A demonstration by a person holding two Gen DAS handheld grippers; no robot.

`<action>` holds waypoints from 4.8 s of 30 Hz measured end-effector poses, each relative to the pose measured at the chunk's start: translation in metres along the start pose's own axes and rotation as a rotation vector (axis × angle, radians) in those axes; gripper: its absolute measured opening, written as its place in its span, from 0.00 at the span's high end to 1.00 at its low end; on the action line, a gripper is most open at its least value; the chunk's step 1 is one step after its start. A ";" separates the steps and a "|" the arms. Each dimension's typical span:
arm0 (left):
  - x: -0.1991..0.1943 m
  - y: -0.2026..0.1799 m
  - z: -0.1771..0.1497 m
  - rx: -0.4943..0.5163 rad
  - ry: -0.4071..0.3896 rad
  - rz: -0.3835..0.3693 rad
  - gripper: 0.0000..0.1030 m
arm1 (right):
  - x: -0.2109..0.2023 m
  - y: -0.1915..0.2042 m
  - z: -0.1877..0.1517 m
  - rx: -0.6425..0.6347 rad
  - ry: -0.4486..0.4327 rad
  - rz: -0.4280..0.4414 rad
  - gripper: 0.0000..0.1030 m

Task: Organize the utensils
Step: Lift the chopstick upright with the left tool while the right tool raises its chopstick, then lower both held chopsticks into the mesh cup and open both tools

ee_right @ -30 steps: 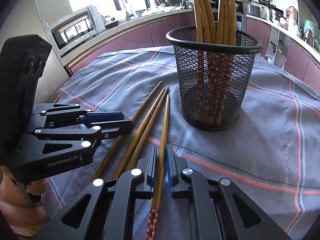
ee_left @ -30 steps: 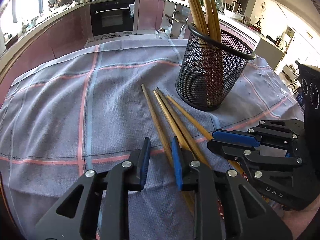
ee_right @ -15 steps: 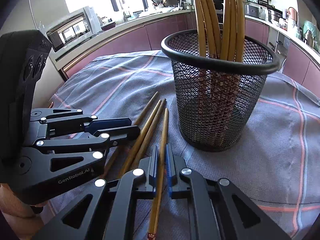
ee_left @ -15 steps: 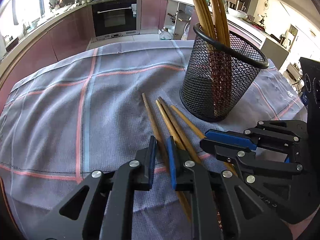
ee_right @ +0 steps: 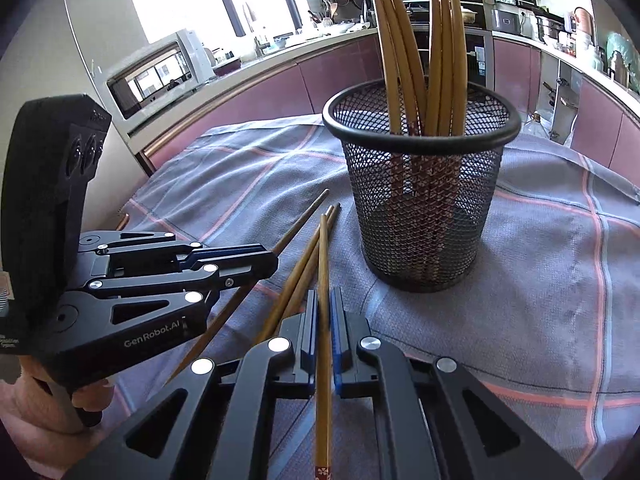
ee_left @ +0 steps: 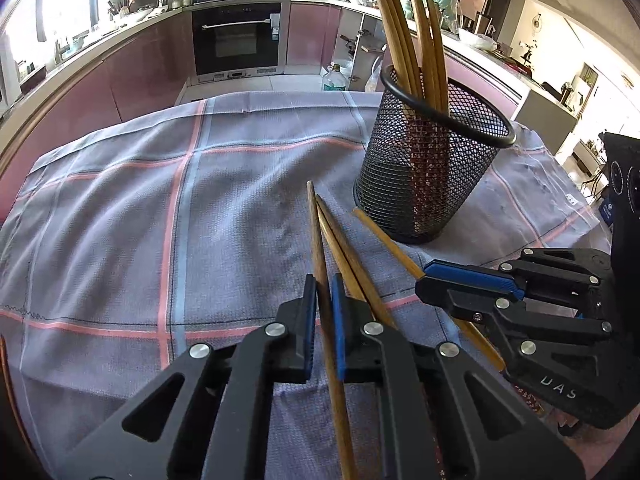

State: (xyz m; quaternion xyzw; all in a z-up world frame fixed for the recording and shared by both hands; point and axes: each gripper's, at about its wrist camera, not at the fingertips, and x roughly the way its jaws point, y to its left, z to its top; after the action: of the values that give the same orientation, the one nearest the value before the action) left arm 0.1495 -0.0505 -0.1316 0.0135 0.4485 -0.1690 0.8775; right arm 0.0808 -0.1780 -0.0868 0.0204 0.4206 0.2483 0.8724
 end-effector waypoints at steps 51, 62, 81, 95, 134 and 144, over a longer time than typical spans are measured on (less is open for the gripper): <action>-0.053 0.003 -0.016 0.013 -0.055 -0.087 0.83 | -0.080 -0.002 0.003 0.015 -0.201 0.089 0.95; -0.004 0.004 -0.017 0.024 0.036 -0.020 0.80 | -0.073 -0.002 0.002 0.017 -0.177 0.098 0.95; 0.006 -0.010 -0.007 0.047 0.043 0.048 0.92 | -0.068 -0.003 0.000 0.018 -0.169 0.102 0.95; -0.043 0.005 -0.005 -0.006 -0.035 -0.038 0.93 | -0.079 -0.005 0.001 0.022 -0.209 0.105 0.95; -0.134 0.002 0.001 -0.012 -0.218 -0.137 0.93 | -0.109 0.003 0.018 -0.023 -0.309 0.116 0.95; -0.158 0.001 0.003 -0.011 -0.270 -0.168 0.93 | -0.116 0.004 0.022 -0.028 -0.336 0.113 0.95</action>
State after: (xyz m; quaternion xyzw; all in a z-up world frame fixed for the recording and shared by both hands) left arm 0.0666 -0.0053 -0.0048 -0.0517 0.3269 -0.2399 0.9127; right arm 0.0348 -0.2226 0.0129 0.0729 0.2636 0.2957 0.9153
